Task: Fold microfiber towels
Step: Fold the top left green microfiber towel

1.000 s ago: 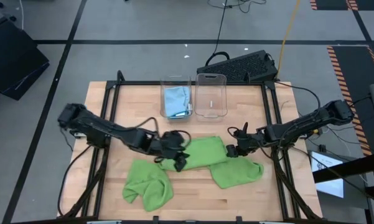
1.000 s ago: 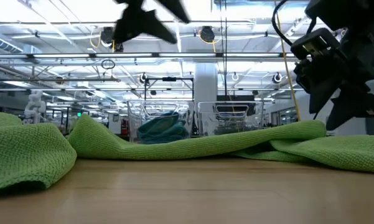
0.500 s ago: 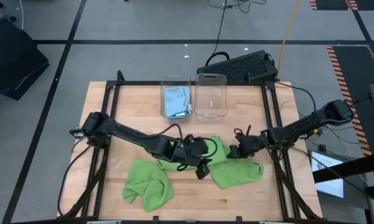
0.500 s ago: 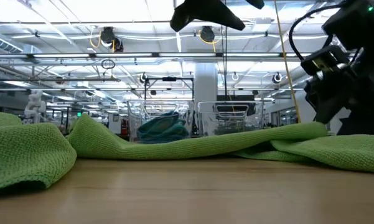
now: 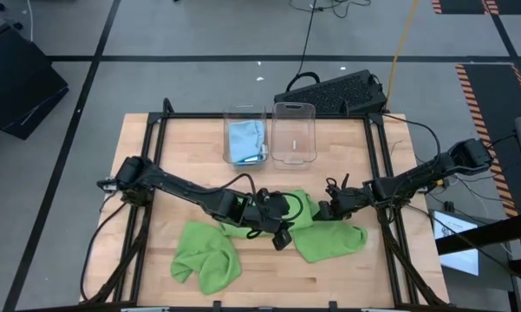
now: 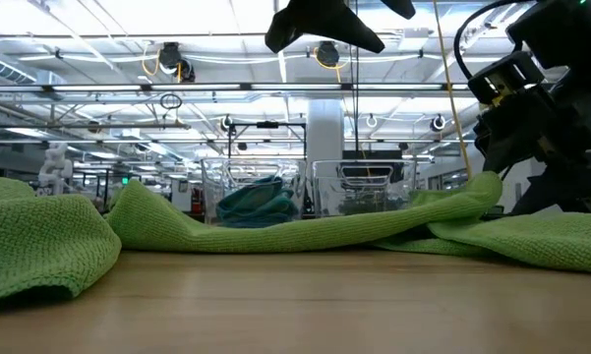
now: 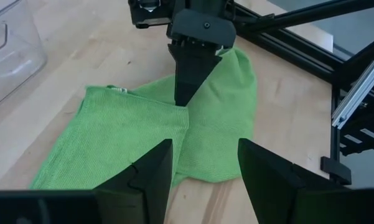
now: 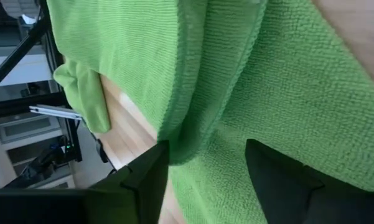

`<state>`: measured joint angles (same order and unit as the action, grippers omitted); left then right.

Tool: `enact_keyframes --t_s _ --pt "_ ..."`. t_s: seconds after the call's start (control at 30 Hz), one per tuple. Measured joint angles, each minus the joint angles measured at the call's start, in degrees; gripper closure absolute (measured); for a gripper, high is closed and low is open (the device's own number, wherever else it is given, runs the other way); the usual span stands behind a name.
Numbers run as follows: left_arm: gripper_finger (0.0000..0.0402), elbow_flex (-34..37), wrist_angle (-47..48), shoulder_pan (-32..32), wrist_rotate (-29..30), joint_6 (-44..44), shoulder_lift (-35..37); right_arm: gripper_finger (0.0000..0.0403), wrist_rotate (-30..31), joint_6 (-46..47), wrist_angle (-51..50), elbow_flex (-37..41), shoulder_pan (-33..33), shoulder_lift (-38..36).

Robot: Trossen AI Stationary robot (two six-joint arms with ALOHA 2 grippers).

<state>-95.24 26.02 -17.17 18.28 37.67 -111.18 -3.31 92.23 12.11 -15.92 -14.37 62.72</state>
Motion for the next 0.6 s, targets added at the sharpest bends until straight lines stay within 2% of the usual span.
enact_keyframes --t_s 0.13,0.27,0.6 --pt "0.0218 0.0 0.0 0.0 0.02 0.11 0.0 0.0154 -1.21 -0.06 -0.21 0.0 0.0 0.0" --pt "0.0218 0.0 0.0 0.0 0.14 0.11 0.0 0.0131 -1.28 0.07 0.16 0.0 0.0 0.0" --pt "0.0218 0.0 -0.02 0.0 1.79 0.1 0.0 0.0134 -1.25 -0.16 1.47 -0.09 0.02 0.0"
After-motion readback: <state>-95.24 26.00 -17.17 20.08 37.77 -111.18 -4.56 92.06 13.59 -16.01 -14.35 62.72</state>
